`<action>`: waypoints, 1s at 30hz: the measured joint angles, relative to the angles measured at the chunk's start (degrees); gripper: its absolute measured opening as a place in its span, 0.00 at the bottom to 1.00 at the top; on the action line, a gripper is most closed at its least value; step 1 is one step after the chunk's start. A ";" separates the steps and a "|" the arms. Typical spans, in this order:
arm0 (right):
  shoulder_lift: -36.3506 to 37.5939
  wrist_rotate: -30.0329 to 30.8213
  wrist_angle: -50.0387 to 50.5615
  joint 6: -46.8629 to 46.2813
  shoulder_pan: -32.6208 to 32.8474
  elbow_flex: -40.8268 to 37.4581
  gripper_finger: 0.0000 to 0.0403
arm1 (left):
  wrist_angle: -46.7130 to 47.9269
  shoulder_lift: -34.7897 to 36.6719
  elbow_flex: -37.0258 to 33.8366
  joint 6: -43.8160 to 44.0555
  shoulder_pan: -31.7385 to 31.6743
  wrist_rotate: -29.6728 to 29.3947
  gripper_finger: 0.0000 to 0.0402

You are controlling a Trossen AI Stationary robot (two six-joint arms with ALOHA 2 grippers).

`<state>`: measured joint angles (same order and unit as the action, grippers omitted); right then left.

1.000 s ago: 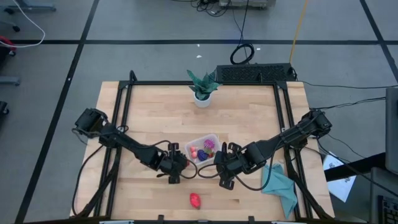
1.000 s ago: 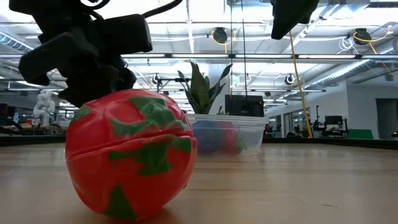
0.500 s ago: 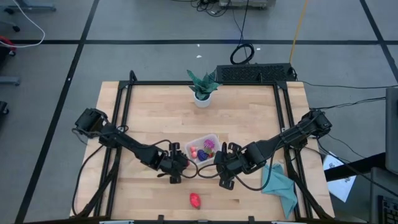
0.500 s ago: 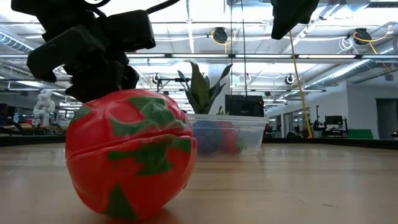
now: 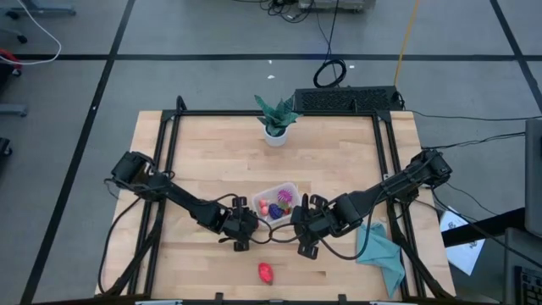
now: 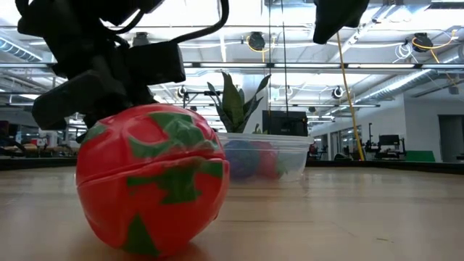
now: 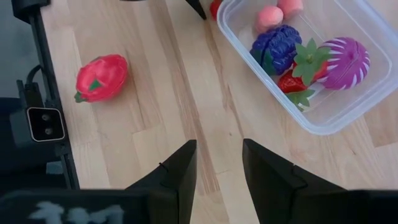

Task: Pick and placing Produce into tupperware
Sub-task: Put the strawberry into the transparent bin

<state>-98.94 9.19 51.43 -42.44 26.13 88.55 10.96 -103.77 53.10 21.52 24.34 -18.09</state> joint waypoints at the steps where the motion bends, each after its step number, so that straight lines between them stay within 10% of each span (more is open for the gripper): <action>1: 0.00 0.00 -0.15 0.02 0.00 0.00 0.30 | -0.03 0.00 0.00 -0.02 0.02 -0.01 0.53; 13: 0.00 0.00 -0.62 0.02 0.00 0.00 0.30 | -0.43 -0.04 -0.02 -0.04 0.00 -0.02 0.53; 30: 0.00 0.00 -0.61 0.02 0.00 0.00 0.30 | -0.68 -0.11 -0.04 1.29 0.00 1.14 0.28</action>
<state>-98.94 9.19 50.81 -42.41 26.13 88.55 10.28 -103.88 53.06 22.81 24.34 -16.95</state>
